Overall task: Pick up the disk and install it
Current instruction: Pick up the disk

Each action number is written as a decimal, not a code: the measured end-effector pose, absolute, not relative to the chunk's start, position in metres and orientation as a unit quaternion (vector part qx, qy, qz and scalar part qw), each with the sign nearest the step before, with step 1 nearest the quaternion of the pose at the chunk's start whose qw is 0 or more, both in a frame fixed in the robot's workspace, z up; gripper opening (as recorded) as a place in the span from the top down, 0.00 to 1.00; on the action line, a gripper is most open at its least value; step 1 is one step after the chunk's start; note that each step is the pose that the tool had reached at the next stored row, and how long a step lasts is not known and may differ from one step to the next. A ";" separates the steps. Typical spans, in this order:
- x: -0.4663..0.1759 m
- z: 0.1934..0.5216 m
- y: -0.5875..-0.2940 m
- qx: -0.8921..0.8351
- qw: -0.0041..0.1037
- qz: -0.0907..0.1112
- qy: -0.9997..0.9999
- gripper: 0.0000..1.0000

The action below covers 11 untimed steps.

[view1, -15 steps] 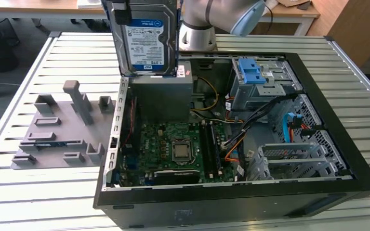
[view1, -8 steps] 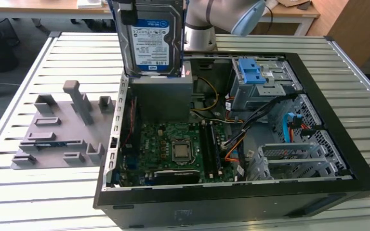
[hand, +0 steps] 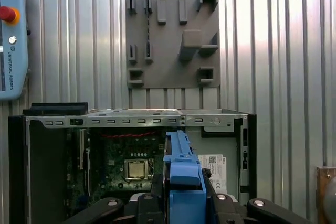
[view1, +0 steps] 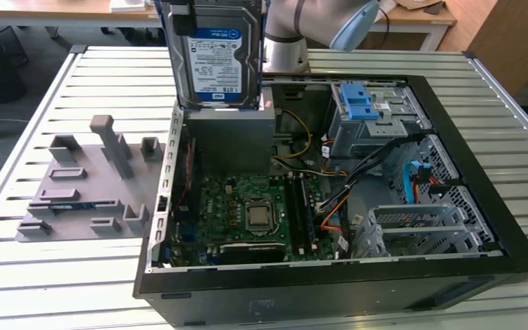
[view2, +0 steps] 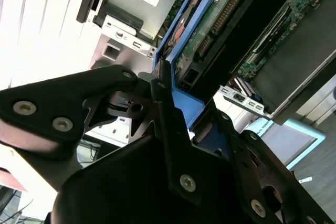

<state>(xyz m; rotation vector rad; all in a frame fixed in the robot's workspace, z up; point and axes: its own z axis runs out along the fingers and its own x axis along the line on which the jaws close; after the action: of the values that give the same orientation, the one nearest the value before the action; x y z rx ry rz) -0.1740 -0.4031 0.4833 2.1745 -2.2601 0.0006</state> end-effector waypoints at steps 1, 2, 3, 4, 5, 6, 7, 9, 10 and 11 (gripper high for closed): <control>-0.174 0.483 -0.403 0.693 0.003 0.000 -0.721 0.64; -0.174 0.483 -0.403 0.693 0.003 0.000 -0.721 0.64; -0.173 0.483 -0.404 0.693 0.003 0.000 -0.721 0.64; -0.172 0.483 -0.404 0.693 0.003 0.000 -0.721 0.64; -0.171 0.483 -0.405 0.693 0.003 0.000 -0.721 0.64; -0.170 0.483 -0.405 0.693 0.003 0.000 -0.721 0.64; -0.168 0.483 -0.406 0.693 0.003 0.000 -0.721 0.64; -0.165 0.483 -0.407 0.692 0.003 0.000 -0.722 0.64; -0.163 0.483 -0.407 0.692 0.003 0.000 -0.722 0.64; -0.161 0.483 -0.408 0.692 0.003 0.000 -0.722 0.64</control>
<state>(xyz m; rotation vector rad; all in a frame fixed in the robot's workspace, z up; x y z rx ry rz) -0.1610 -0.4078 0.4831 2.1715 -2.2630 0.0004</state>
